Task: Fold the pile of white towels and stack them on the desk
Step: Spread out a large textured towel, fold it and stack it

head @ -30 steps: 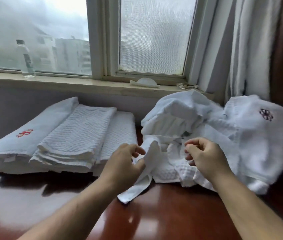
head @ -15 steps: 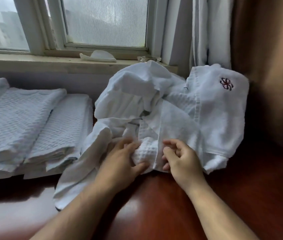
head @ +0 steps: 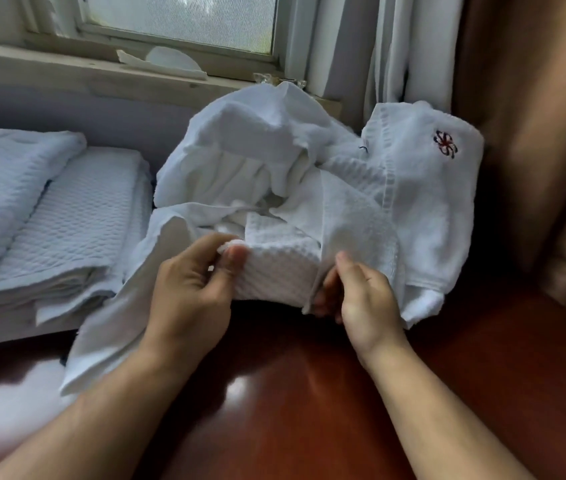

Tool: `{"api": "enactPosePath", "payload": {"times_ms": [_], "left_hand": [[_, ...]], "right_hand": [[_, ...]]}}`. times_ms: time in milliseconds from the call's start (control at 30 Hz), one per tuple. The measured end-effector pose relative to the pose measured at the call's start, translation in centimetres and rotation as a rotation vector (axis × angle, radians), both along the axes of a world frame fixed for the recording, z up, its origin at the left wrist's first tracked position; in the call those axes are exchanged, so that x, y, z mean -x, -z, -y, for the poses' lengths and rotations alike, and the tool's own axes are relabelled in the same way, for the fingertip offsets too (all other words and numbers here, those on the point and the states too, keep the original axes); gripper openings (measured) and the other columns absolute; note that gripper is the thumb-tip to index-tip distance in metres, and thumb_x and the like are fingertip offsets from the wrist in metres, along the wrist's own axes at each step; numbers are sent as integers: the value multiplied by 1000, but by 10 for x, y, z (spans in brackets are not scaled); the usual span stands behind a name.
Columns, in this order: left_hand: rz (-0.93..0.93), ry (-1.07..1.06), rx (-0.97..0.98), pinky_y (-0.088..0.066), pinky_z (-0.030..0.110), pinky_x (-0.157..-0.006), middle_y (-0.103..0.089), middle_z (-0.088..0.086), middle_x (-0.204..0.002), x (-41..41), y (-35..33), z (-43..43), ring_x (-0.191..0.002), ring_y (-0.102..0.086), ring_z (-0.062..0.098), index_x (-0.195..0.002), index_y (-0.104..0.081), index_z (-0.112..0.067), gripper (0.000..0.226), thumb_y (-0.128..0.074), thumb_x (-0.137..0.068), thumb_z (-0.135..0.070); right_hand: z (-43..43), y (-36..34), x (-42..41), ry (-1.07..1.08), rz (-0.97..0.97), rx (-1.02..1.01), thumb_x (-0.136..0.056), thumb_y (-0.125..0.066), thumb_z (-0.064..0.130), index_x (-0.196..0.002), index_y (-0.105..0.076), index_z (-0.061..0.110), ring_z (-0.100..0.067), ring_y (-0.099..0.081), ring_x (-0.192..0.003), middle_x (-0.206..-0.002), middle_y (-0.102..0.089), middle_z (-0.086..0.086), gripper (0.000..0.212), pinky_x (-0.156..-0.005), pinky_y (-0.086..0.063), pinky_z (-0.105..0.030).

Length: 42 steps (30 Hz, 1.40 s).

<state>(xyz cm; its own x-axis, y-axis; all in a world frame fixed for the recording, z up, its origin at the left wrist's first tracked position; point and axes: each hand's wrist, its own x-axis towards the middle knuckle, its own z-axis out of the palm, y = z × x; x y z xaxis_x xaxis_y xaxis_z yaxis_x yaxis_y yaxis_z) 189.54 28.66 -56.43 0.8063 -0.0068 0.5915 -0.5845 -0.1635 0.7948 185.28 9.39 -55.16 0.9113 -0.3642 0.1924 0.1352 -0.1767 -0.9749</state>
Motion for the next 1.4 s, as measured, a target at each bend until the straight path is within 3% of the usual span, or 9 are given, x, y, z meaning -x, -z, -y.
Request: {"api": "enactPosePath", "payload": {"times_ms": [200, 300, 400, 600, 800, 1067, 1200, 1333, 1400], "left_hand": [[-29, 83, 244, -44, 34, -74, -61, -3, -80, -1, -13, -18, -79, -56, 11, -84, -68, -26, 26, -54, -98, -44], [-55, 243, 204, -46, 22, -69, -59, -6, -76, 2, -14, -23, -74, -56, 6, -83, -66, -14, 35, -56, -94, -46], [-198, 434, 66, -44, 15, -56, -54, -8, -68, 8, -7, -17, -58, -52, 1, -82, -62, -2, 46, -59, -92, -47], [-306, 262, 103, -52, 33, -95, -75, -2, -105, 5, -8, -19, -102, -68, 10, -101, -77, -24, 44, -38, -98, -45], [-369, 282, 100, -29, 38, -122, -49, -12, -151, -2, -5, -16, -140, -42, 1, -152, -42, -22, 83, -56, -81, -62], [-485, 257, 18, -42, 35, -113, -53, -21, -143, 4, -8, -9, -130, -52, -1, -152, -33, -34, 90, -72, -76, -63], [-601, 254, 205, -57, 28, -92, -64, -10, -133, 10, -18, -7, -113, -67, 9, -147, -41, -24, 87, -84, -76, -50], [-746, 307, 322, -62, 36, -70, -77, 11, -102, 14, -26, -8, -89, -76, 28, -123, -63, -7, 41, -79, -85, -13], [-791, 295, 230, -62, 38, -66, -77, 16, -91, 15, -25, -10, -82, -76, 32, -109, -70, -1, 25, -74, -86, -9]], "right_hand": [[12, 2, -12, 95, -54, 73, -101, -49, 48, -96, -73, 32, -2, -65, -108, -98, -74, 21, 30, -92, -48, -14], [14, 3, -10, 17, -108, -33, -85, -47, 69, -113, -75, 29, -14, -65, -117, -116, -74, 5, 56, -108, -47, -43], [11, 3, -6, -149, -109, -96, -84, -51, 75, -104, -77, 38, -19, -71, -110, -112, -76, 0, 49, -99, -54, -46], [8, -1, 0, -407, -126, -164, -82, -76, 28, -123, -65, 15, -29, -73, -105, -115, -75, -9, 45, -81, -61, -36], [19, -15, 15, -636, -116, -71, -72, -66, 2, -123, -69, 8, -30, -72, -99, -113, -74, -16, 51, -80, -59, -34], [27, -14, 17, -848, -284, -109, -69, -62, -3, -116, -75, 9, -30, -71, -102, -115, -72, -20, 50, -85, -58, -35], [19, -12, 18, -904, -230, -109, -83, -64, 22, -125, -70, 6, -36, -67, -115, -123, -69, -23, 45, -95, -56, -43], [4, -2, 10, -408, 44, 4, -93, -54, 48, -91, -76, 9, -20, -72, -82, -88, -76, -9, 45, -71, -56, -31], [4, 2, -3, -302, 80, -50, -89, -51, 59, -100, -76, 14, -23, -72, -93, -98, -76, -10, 53, -83, -56, -41]]}}
